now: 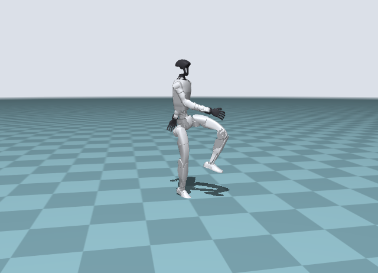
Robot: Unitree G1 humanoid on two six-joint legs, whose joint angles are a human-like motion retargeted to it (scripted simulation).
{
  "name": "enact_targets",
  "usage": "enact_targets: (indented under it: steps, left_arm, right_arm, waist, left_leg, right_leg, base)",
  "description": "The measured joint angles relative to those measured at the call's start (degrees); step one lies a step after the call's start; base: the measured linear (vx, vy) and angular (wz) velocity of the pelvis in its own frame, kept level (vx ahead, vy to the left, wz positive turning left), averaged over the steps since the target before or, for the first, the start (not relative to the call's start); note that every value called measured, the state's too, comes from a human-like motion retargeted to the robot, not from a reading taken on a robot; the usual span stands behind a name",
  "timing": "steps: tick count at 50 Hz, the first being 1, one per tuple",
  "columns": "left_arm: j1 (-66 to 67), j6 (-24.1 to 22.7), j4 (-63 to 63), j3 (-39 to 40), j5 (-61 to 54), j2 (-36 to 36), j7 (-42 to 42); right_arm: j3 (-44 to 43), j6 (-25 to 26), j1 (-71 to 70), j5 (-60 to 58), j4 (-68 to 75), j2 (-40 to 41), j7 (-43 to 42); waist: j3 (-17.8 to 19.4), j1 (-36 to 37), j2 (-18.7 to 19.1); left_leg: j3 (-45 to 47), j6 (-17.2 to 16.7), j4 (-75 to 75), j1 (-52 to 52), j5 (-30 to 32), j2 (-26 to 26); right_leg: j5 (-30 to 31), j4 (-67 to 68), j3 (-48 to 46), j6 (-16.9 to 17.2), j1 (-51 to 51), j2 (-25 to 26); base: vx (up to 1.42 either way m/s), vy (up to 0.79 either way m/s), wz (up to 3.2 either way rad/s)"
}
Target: In place motions
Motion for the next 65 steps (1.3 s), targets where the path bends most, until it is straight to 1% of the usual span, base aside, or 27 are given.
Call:
enact_targets:
  steps: [3, 6, 8, 10, 13, 16, 17, 20, 21, 23, 24, 26, 28, 29, 30, 32, 35, 39, 42, 45, 50, 54, 58, 60, 62, 63, 65]
  left_arm:
    - [0.2, 0.3, 0.0, 1.7, -1.5, 0.0, -0.4]
    - [-0.1, 0.2, -1.3, 2.3, -1.9, -0.2, -1.4]
    - [-1.2, 0.6, -2.2, 2.0, -1.4, 0.1, -2.4]
    - [-1.2, 0.2, -3.2, 1.4, -1.2, -0.2, -2.6]
    - [-3.3, 0.4, -3.0, 0.2, -1.7, 0.7, -2.2]
    - [-5.2, 0.4, -2.7, -1.1, -1.9, 0.8, -1.9]
    - [-6.1, 0.5, -2.5, -1.7, -2.0, 0.9, -1.7]
    - [-10.3, 0.9, -1.4, -4.9, -2.3, 1.4, -0.5]
    - [-12.3, 1.1, -1.3, -6.2, -2.0, 1.4, -0.4]
    - [-16.7, 1.5, -1.8, -8.6, -1.4, 1.4, -0.6]
    - [-19.1, 1.6, -2.5, -10.0, -1.5, 1.3, -1.0]
    - [-24.1, 1.9, -4.5, -13.4, -3.1, 0.9, -1.8]
    - [-28.9, 1.9, -7.9, -16.4, -5.9, 0.2, -2.3]
    - [-31.3, 2.2, -10.2, -16.9, -7.8, -0.1, -2.7]
    - [-33.7, 2.7, -12.6, -17.1, -9.9, -0.5, -3.1]
    - [-38.5, 4.1, -18.1, -14.6, -13.9, -2.5, -3.4]
    - [-46.0, 2.8, -26.4, -12.3, -18.6, -4.7, -4.1]
    - [-52.9, 0.5, -36.4, -15.2, -19.6, -2.8, -3.9]
    - [-55.0, -0.7, -40.5, -16.5, -17.7, -1.0, -3.4]
    - [-55.7, -1.7, -42.0, -17.2, -17.1, -0.5, -2.5]
    - [-52.2, -0.4, -41.0, -17.9, -17.7, -1.8, -3.8]
    - [-45.2, 2.5, -36.7, -18.5, -21.6, -5.9, -9.1]
    - [-37.0, 6.3, -31.6, -19.3, -20.9, -8.3, -11.5]
    - [-32.7, 7.0, -29.0, -19.4, -17.8, -7.8, -12.2]
    - [-28.1, 6.2, -26.2, -18.7, -13.5, -6.6, -11.8]
    - [-26.1, 5.3, -24.0, -17.7, -10.8, -5.8, -11.0]
    - [-23.1, 4.6, -18.7, -15.4, -7.1, -4.7, -7.9]
  right_arm:
    - [1.0, -0.4, 0.5, -3.1, -0.1, 0.3, -2.3]
    - [2.3, -1.3, 2.4, -3.9, 1.4, 0.9, -4.0]
    - [2.9, -2.7, 4.4, -3.3, 4.1, 1.5, -3.8]
    - [3.3, -2.6, 7.5, -2.9, 6.5, 2.5, -3.1]
    - [2.9, -3.0, 11.9, -1.7, 12.6, 3.2, -0.2]
    - [3.4, -2.0, 16.5, -4.2, 18.8, 2.2, -0.7]
    - [3.6, -1.7, 18.0, -5.6, 20.9, 1.6, -0.9]
    - [2.4, 0.0, 22.9, -11.6, 27.4, -1.2, -0.9]
    - [1.2, 1.0, 24.2, -13.4, 29.5, -2.2, -0.4]
    - [-2.0, 3.1, 26.7, -16.2, 33.4, -3.9, 1.1]
    - [-3.8, 4.0, 28.0, -16.4, 35.0, -4.6, 1.8]
    - [-7.8, 5.0, 30.7, -14.8, 37.9, -5.9, 2.3]
    - [-11.6, 5.1, 33.3, -11.6, 40.5, -7.3, 1.6]
    - [-12.9, 5.5, 34.5, -10.0, 41.6, -8.1, 1.3]
    - [-14.1, 6.1, 35.6, -8.6, 42.6, -8.9, 1.1]
    - [-16.1, 7.6, 37.8, -6.4, 44.8, -10.1, 1.8]
    - [-18.7, 9.2, 40.1, -3.9, 47.6, -11.8, 4.7]
    - [-21.4, 9.8, 42.4, -3.2, 49.1, -13.1, 5.1]
    - [-22.8, 9.8, 44.0, -2.4, 50.0, -13.7, 3.6]
    - [-24.1, 10.1, 44.1, -1.5, 50.2, -13.8, 3.4]
    - [-23.7, 9.6, 43.1, 0.0, 48.9, -12.9, 4.1]
    - [-22.7, 8.1, 42.2, -1.7, 46.7, -10.9, 8.6]
    - [-20.5, 5.4, 41.2, -5.2, 43.6, -9.3, 11.0]
    - [-18.4, 5.2, 40.1, -7.1, 42.6, -8.9, 9.5]
    - [-15.1, 5.9, 38.0, -6.9, 43.2, -8.4, 7.5]
    - [-12.9, 6.7, 36.5, -5.6, 43.9, -7.8, 6.6]
    - [-8.7, 8.0, 33.6, -1.6, 44.6, -6.0, 5.6]
  waist:
    - [-0.9, -1.2, -0.2]
    - [-3.5, -3.7, 0.3]
    - [-5.5, -6.1, 1.3]
    - [-8.6, -7.7, 1.0]
    - [-11.7, -13.0, 1.7]
    - [-15.8, -16.9, 2.2]
    - [-17.1, -17.8, 2.7]
    - [-20.0, -19.7, 5.1]
    - [-20.3, -21.0, 5.6]
    - [-20.1, -23.9, 6.5]
    - [-19.5, -24.8, 7.0]
    - [-17.6, -26.1, 8.0]
    - [-15.6, -27.4, 9.0]
    - [-14.7, -28.0, 9.5]
    - [-13.9, -28.5, 9.9]
    - [-13.0, -31.6, 10.2]
    - [-10.6, -37.2, 10.3]
    - [-7.0, -44.7, 10.5]
    - [-5.9, -47.2, 10.4]
    - [-5.9, -47.4, 10.1]
    - [-8.9, -44.3, 10.0]
    - [-12.1, -38.3, 10.7]
    - [-15.7, -34.2, 10.7]
    - [-17.6, -32.7, 9.6]
    - [-18.7, -30.6, 8.3]
    - [-18.7, -29.7, 7.7]
    - [-18.4, -26.0, 6.4]
  left_leg:
    - [-0.4, 0.2, -1.9, 1.8, -0.4, -0.1]
    - [-1.9, -0.1, -4.2, 7.3, -0.4, 0.5]
    - [-4.5, -1.7, -7.1, 12.3, 0.2, -0.1]
    - [-5.0, -3.3, -14.1, 18.9, 1.1, -2.8]
    - [-7.9, -2.9, -29.0, 30.7, 2.5, -9.5]
    - [-9.8, -2.5, -47.4, 41.5, 3.8, -14.6]
    - [-10.1, -2.6, -54.1, 45.0, 2.8, -16.0]
    - [-8.9, -2.5, -71.5, 54.3, -8.9, -18.3]
    - [-9.5, -2.2, -74.0, 55.5, -9.9, -18.5]
    - [-13.0, -3.2, -76.8, 56.2, -10.1, -18.3]
    - [-14.7, -3.3, -77.1, 56.0, -9.8, -18.0]
    - [-16.4, -2.2, -77.4, 56.0, -9.5, -17.2]
    - [-17.9, -1.3, -77.6, 56.3, -9.4, -16.8]
    - [-17.9, -1.0, -77.4, 56.2, -9.5, -16.6]
    - [-17.4, -0.7, -77.0, 56.0, -9.6, -16.3]
    - [-17.5, 0.2, -76.6, 55.4, -9.4, -16.7]
    - [-19.3, 1.8, -76.3, 54.4, -8.2, -18.2]
    - [-18.0, 3.5, -76.4, 54.9, -6.6, -17.6]
    - [-16.7, 3.7, -76.8, 56.0, -5.9, -16.7]
    - [-16.3, 3.5, -77.2, 56.7, -6.3, -16.5]
    - [-14.4, 1.5, -80.2, 57.9, -8.0, -16.5]
    - [-11.9, -0.4, -82.2, 59.2, -8.6, -15.2]
    - [-11.2, -1.9, -83.8, 59.5, -9.0, -15.5]
    - [-9.9, -2.4, -84.0, 59.1, -9.5, -16.9]
    - [-6.7, -2.9, -83.0, 59.1, -10.6, -17.7]
    - [-5.7, -3.0, -81.2, 59.1, -11.5, -17.8]
    - [-3.4, -2.6, -74.6, 56.6, -11.1, -17.3]
  right_leg:
    - [-1.2, 0.5, -1.3, -0.3, 0.7, 0.1]
    - [-1.2, -1.7, -3.1, 0.2, 1.7, 1.2]
    - [-1.4, -2.9, -4.8, 0.8, 2.5, 2.5]
    - [-0.8, -5.0, -5.1, 1.9, 2.2, 2.6]
    - [-1.9, -5.5, -8.6, 3.2, 3.3, 3.3]
    - [-2.3, -6.8, -9.8, 4.2, 3.0, 4.1]
    - [-2.6, -6.9, -9.9, 4.5, 2.8, 4.7]
    - [-4.2, -5.1, -10.8, 4.7, 1.5, 7.3]
    - [-5.0, -3.3, -12.2, 4.7, 1.1, 7.7]
    - [-4.3, 2.5, -15.0, 4.6, -1.1, 7.9]
    - [-1.5, 7.1, -15.7, 4.6, -3.0, 7.5]
    - [7.0, 18.2, -16.0, 4.4, -8.0, 6.5]
    - [15.9, 30.0, -14.3, 2.3, -14.7, 5.9]
    - [16.0, 36.7, -13.4, 1.2, -18.7, 5.4]
    - [14.1, 43.7, -12.6, 0.2, -22.9, 4.7]
    - [11.0, 57.0, -13.4, -2.1, -32.2, 0.9]
    - [6.5, 72.7, -13.0, -3.9, -46.6, -3.6]
    - [2.7, 82.6, -13.3, -3.9, -61.2, -5.9]
    - [1.5, 83.2, -14.2, -4.6, -65.2, -5.8]
    - [1.6, 80.2, -14.4, -4.6, -62.6, -5.2]
    - [3.7, 70.1, -15.9, -4.0, -47.2, -5.0]
    - [7.5, 52.5, -15.4, -0.4, -30.2, 0.6]
    - [12.0, 26.5, -13.0, 4.0, -13.6, 6.2]
    - [6.5, 11.6, -11.7, 7.7, -6.1, 7.2]
    - [-1.4, 2.2, -12.0, 6.5, -0.7, 8.0]
    - [-3.5, -1.1, -12.0, 4.8, 0.7, 7.9]
    - [-2.9, -4.8, -9.1, 4.6, 1.5, 6.9]
  base:
    - [0.09, 0.03, 0.27]
    - [0.08, 0.01, 0.56]
    - [0.11, 0.00, 0.67]
    - [0.16, 0.00, 0.63]
    - [0.21, 0.01, 0.96]
    - [0.27, 0.04, 0.47]
    - [0.37, 0.05, 0.15]
    - [0.28, 0.02, 0.32]
    - [0.21, -0.01, 0.95]
    - [0.16, -0.01, 1.21]
    - [0.07, -0.02, 0.97]
    - [0.03, 0.03, 0.75]
    - [-0.05, 0.10, 0.46]
    - [-0.09, 0.15, -0.03]
    - [-0.04, 0.16, -0.11]
    - [-0.01, 0.14, 0.28]
    - [-0.14, 0.14, 0.74]
    - [-0.13, 0.14, 0.82]
    - [0.03, 0.09, 0.10]
    - [-0.02, 0.03, -0.32]
    - [0.04, -0.03, -0.64]
    - [0.01, -0.10, -0.90]
    - [-0.03, -0.09, -0.42]
    - [-0.01, -0.07, -0.54]
    - [-0.14, -0.10, -0.82]
    - [-0.17, -0.06, -0.91]
    - [-0.19, -0.05, -1.06]
